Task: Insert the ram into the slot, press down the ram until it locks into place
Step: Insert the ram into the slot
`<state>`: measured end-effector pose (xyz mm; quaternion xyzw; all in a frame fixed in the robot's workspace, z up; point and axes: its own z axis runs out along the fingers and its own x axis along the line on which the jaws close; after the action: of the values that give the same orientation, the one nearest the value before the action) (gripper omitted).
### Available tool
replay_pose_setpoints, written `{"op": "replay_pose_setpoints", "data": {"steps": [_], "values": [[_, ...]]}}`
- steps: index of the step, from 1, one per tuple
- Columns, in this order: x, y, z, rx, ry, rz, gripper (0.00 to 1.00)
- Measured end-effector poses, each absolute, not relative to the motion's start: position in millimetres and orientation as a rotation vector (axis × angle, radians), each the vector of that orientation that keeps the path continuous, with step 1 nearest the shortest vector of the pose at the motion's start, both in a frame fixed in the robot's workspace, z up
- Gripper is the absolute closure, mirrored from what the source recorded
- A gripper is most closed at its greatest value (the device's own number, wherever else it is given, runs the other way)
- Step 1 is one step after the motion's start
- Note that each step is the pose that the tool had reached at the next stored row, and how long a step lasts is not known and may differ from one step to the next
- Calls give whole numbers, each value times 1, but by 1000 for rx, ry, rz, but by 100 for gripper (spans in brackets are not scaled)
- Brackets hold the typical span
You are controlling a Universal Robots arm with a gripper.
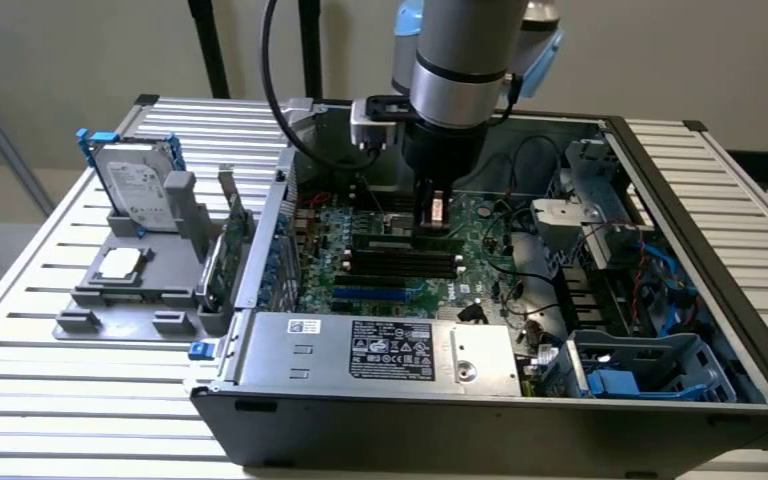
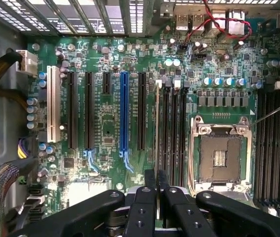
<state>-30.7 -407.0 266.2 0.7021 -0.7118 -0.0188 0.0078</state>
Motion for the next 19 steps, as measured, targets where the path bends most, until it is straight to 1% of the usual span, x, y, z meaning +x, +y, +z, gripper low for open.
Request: {"op": "replay_pose_setpoints", "data": {"steps": [14, 19], "values": [[-31, -402, 241, 2195, -2225, -59, 87], [-31, -402, 240, 2195, -2225, -59, 87]]}}
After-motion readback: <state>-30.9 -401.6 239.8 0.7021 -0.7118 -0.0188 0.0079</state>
